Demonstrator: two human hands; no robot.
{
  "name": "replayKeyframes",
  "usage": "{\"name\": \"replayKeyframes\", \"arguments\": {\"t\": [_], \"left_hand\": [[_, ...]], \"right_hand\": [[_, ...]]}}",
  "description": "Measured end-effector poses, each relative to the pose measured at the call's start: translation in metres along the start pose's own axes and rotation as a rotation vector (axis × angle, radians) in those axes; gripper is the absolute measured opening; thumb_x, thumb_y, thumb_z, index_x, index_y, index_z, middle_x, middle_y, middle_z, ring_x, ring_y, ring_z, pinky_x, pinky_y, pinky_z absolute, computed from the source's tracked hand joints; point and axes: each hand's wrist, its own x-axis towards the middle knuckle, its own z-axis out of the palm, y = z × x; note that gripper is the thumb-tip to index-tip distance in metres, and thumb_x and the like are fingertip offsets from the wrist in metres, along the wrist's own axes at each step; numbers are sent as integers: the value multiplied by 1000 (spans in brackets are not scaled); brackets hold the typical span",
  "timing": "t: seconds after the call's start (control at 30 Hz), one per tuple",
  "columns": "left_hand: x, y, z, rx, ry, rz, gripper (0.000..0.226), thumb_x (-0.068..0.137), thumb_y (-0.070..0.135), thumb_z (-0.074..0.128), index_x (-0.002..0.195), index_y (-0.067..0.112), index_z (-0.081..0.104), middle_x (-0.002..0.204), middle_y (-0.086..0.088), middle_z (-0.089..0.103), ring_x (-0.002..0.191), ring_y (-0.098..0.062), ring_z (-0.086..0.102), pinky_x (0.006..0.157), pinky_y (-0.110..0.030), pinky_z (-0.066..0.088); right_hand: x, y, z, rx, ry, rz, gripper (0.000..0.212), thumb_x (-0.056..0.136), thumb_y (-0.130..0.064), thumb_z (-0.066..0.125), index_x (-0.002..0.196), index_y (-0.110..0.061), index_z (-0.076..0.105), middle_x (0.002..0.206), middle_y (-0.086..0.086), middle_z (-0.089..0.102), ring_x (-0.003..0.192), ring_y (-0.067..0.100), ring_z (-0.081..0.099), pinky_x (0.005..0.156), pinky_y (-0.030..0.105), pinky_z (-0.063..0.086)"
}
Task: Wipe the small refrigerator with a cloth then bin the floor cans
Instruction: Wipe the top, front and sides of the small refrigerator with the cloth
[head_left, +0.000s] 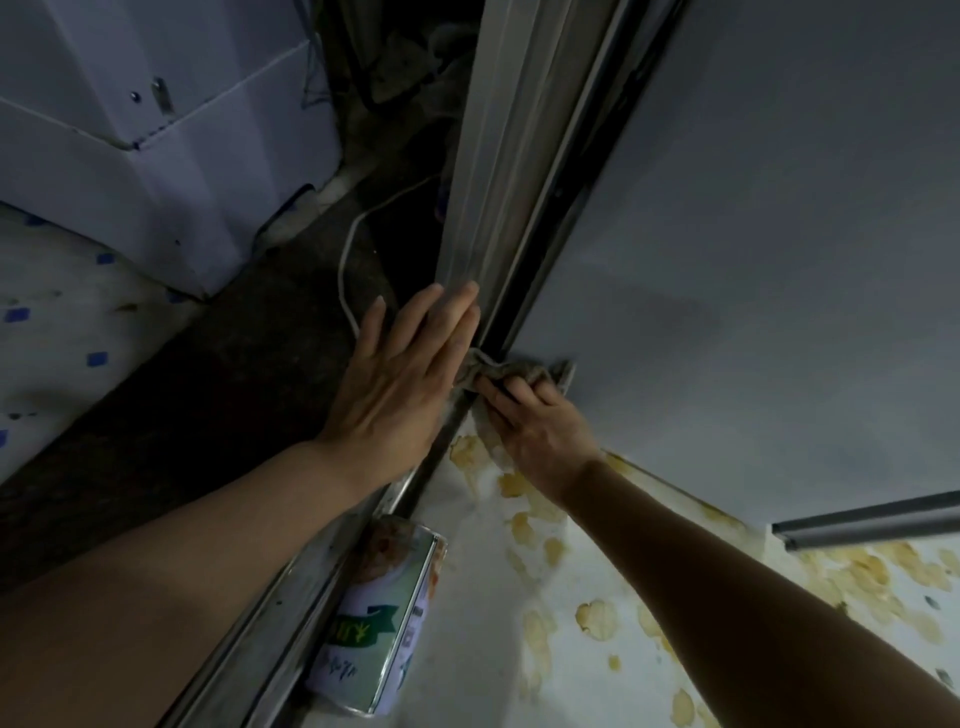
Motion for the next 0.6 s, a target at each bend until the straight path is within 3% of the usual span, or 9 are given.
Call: {"name": "replayKeyframes", "arguments": {"t": [0.1, 0.3, 0.4, 0.6], "left_hand": [[-1, 2, 0, 5, -15, 18, 78, 68, 7, 62, 140, 6, 34, 153, -9, 27, 136, -31, 31, 103, -56, 28], [0, 15, -7, -22, -70, 92, 81, 62, 2, 71, 137, 6, 42, 150, -9, 34, 133, -32, 37, 102, -56, 31], [6, 21, -9, -34, -129, 149, 88, 65, 2, 70, 144, 9, 31, 156, -5, 21, 139, -28, 26, 106, -55, 24], [16, 28, -4, -17, -71, 261, 85, 67, -2, 67, 143, 9, 33, 155, -3, 20, 141, -24, 26, 105, -54, 29]], "right_hand": [[9, -6, 2, 20, -34, -2, 59, 96, -26, 36, 151, -14, 16, 158, 5, 5, 132, 27, 21, 102, 35, 28], [-3, -3, 7, 71, -2, 22, 59, 95, -25, 42, 150, -22, 22, 154, -2, 11, 129, 24, 25, 97, 33, 31], [-24, 3, 18, 68, -10, 10, 56, 94, -25, 43, 148, -25, 27, 152, -2, 15, 127, 24, 30, 96, 33, 34], [-77, 18, 41, 59, -5, 84, 68, 78, -28, 61, 143, -25, 40, 141, -4, 43, 111, 23, 42, 86, 33, 45]]}}
